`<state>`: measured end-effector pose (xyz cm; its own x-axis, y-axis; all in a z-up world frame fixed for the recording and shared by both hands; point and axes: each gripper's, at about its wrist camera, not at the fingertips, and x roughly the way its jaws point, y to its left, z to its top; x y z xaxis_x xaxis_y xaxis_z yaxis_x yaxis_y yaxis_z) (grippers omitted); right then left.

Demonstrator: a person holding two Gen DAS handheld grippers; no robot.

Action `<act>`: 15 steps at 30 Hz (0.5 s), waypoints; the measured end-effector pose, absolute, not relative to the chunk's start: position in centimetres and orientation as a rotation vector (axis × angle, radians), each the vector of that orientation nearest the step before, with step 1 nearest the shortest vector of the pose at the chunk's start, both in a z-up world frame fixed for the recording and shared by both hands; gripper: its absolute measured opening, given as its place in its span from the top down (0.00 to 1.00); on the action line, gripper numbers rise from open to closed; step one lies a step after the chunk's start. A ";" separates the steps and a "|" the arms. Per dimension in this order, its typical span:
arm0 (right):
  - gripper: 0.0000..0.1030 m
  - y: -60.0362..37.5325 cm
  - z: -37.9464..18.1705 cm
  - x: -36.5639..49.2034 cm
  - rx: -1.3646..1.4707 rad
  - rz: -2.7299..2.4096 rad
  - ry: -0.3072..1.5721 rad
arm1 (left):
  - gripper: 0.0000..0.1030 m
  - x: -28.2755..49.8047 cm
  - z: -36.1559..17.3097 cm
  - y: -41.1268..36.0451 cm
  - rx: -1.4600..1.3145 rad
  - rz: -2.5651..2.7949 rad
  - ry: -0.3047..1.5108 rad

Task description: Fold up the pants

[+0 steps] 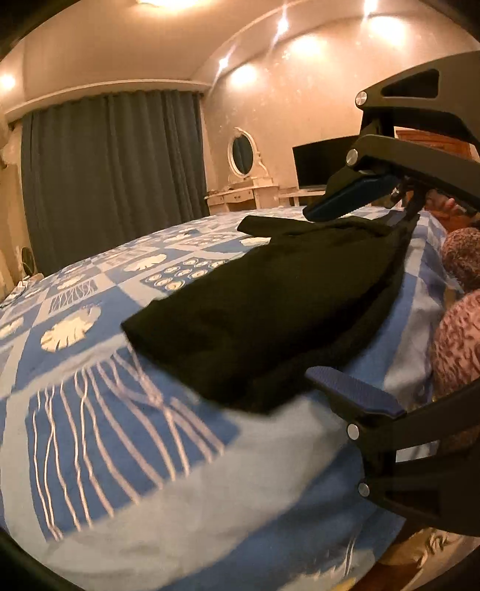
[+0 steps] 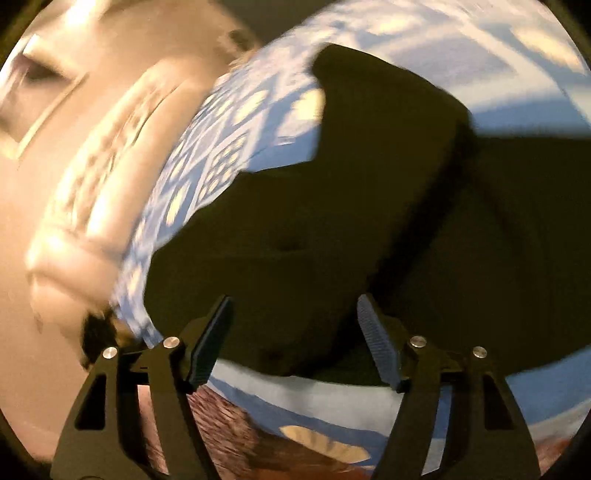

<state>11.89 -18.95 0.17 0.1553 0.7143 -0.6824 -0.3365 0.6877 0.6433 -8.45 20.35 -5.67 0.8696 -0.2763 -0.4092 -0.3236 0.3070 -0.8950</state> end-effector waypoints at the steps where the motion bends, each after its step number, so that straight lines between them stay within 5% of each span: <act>1: 0.32 -19.4 -0.3 12.2 0.427 0.754 1.213 | 0.23 -8.0 -5.3 19.9 -1.275 0.040 0.539; 15: 0.32 -20.5 -2.4 12.1 0.543 0.694 1.245 | 0.23 -6.9 -6.8 19.0 -1.279 0.221 0.506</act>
